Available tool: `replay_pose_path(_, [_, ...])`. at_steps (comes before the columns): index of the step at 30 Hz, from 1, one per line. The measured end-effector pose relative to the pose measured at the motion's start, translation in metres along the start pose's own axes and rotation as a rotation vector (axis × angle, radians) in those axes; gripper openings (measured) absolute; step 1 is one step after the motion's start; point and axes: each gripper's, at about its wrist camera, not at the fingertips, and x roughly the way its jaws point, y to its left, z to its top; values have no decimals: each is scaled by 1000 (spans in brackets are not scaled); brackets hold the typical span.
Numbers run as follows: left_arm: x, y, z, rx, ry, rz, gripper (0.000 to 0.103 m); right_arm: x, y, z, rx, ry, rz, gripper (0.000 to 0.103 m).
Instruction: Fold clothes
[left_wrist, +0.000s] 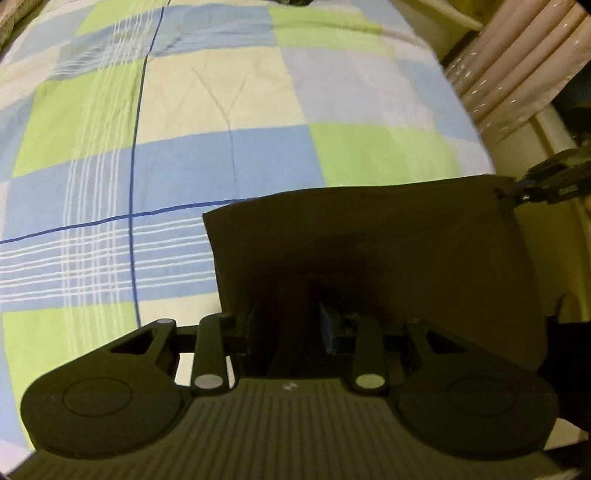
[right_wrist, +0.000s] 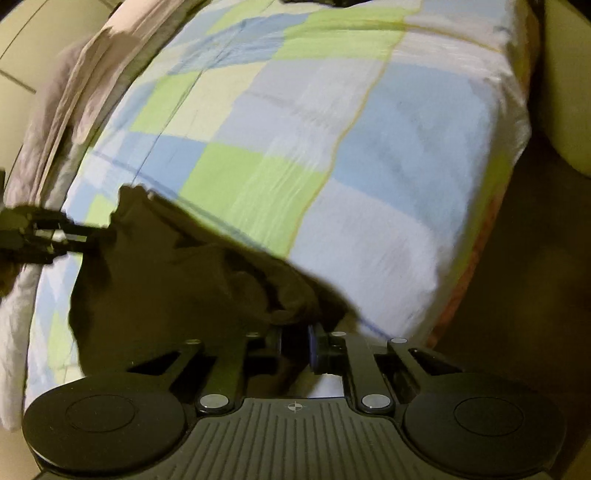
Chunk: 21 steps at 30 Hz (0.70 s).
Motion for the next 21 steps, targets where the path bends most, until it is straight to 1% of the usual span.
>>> replay_pose_path(1, [5, -1, 1, 1, 5, 15, 33, 2, -3, 0, -8, 3, -2, 12])
replay_pose_path(2, [9, -3, 2, 4, 9, 28, 33, 3, -5, 0, -15, 5, 0, 12])
replay_pose_path(4, [5, -6, 3, 20, 14, 51, 34, 0, -9, 0, -14, -2, 1, 12])
replay_pose_path(5, [1, -7, 2, 28, 16, 65, 34, -3, -10, 0, -8, -10, -12, 12])
replay_pose_path(7, [-12, -4, -2, 35, 20, 102, 34, -11, -12, -1, 8, -25, -53, 12])
replay_pose_path(9, [-27, 1, -7, 19, 18, 127, 33, -22, -12, 1, 12, -33, -101, 12])
replay_pose_path(10, [-36, 4, -12, 8, 13, 148, 30, -28, -9, 2, -4, -42, -110, 13])
replay_pose_path(11, [-45, 7, -17, -3, 8, 167, 30, -34, -6, 4, -32, -54, -108, 12])
replay_pose_path(12, [-54, 10, -23, -15, 3, 176, 30, -40, -1, 5, -65, -67, -103, 12])
replay_pose_path(14, [-69, 7, -37, -31, -19, 178, 30, -39, 15, 2, -130, -65, -65, 13])
replay_pose_path(15, [-74, 2, -45, -30, -29, 163, 30, -37, 23, 0, -162, -61, -43, 13])
replay_pose_path(17, [-77, -12, -61, -10, -44, 109, 30, -32, 41, -5, -225, -53, 1, 13])
replay_pose_path(18, [-73, -20, -69, 14, -34, 83, 30, -30, 49, -7, -257, -48, 23, 13])
replay_pose_path(19, [-66, -26, -76, 47, -11, 83, 30, -28, 58, -9, -288, -44, 45, 13])
replay_pose_path(21, [-50, -38, -90, 113, 35, 82, 30, -14, 69, -16, -311, -9, 87, 13])
